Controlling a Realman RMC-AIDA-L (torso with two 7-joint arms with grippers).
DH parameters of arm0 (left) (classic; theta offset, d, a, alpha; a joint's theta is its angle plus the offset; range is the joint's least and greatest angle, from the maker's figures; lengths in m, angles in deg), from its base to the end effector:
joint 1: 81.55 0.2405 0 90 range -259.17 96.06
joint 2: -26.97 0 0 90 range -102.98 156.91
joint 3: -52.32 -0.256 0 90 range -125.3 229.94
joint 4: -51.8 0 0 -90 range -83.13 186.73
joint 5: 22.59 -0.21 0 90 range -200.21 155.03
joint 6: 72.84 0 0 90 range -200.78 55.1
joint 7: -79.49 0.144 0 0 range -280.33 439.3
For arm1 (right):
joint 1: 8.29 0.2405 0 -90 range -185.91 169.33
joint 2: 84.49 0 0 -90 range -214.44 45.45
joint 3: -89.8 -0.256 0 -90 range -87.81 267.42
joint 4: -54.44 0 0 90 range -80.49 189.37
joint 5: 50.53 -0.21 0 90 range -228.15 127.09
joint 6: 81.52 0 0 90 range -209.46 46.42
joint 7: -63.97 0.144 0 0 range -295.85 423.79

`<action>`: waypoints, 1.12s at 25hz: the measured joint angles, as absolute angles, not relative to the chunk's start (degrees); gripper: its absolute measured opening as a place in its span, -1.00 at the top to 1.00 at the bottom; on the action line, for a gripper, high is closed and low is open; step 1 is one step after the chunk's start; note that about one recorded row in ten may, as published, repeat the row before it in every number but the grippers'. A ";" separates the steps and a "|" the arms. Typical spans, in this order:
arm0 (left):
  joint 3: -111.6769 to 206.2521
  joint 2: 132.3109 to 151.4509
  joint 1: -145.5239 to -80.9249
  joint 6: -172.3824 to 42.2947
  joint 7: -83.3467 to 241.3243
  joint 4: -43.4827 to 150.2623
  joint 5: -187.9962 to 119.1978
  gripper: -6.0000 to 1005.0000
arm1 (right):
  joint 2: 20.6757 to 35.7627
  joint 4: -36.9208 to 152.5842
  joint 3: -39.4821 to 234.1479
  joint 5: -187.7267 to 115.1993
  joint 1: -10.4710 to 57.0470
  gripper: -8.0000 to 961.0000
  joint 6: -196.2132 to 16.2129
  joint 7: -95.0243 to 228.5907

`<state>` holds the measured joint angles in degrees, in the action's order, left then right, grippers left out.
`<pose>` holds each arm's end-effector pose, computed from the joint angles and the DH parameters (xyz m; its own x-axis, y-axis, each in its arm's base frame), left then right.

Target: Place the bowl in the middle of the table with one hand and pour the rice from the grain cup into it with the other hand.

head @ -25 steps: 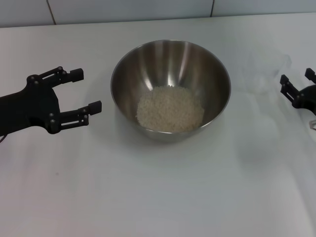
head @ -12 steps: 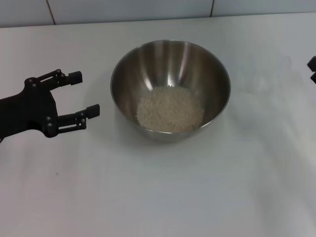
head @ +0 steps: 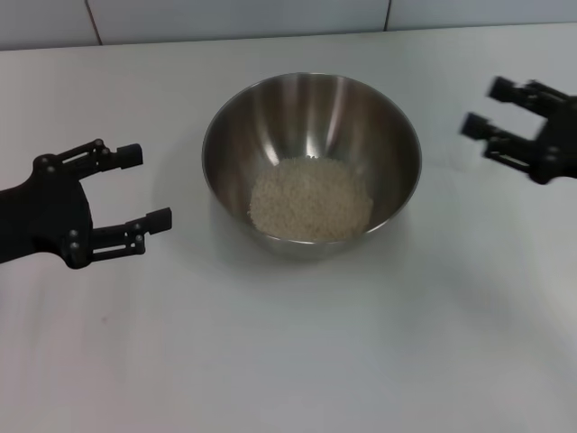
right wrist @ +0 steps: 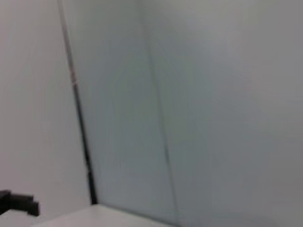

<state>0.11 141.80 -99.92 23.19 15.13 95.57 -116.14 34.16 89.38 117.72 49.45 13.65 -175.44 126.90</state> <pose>-0.2737 0.2901 0.0402 0.8125 0.0318 0.5821 0.2377 -0.9299 -0.2809 0.2979 0.3024 0.0472 0.6799 -0.0778 -0.7292 -0.5032 -0.7729 -0.3867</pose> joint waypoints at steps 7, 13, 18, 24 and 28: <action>0.09 141.95 -99.17 23.65 15.39 95.14 -116.19 -0.67 | 34.46 89.92 125.91 51.86 19.57 -0.43 -170.19 126.85; 0.11 142.17 -98.95 23.69 15.44 95.09 -116.19 -0.67 | 34.68 89.65 132.34 51.49 21.84 -0.43 -166.01 126.85; 0.12 142.34 -98.80 23.34 15.73 95.00 -116.19 -0.67 | 34.77 88.67 133.04 51.33 21.63 -0.43 -164.92 126.68; 0.12 142.51 -98.99 23.21 16.20 95.00 -116.19 -0.67 | 35.00 86.74 132.77 51.30 20.22 -0.43 -164.86 121.58; 0.12 142.53 -99.18 23.17 16.20 95.22 -116.20 -0.67 | 35.03 86.03 132.52 51.09 19.14 -0.43 -164.84 120.29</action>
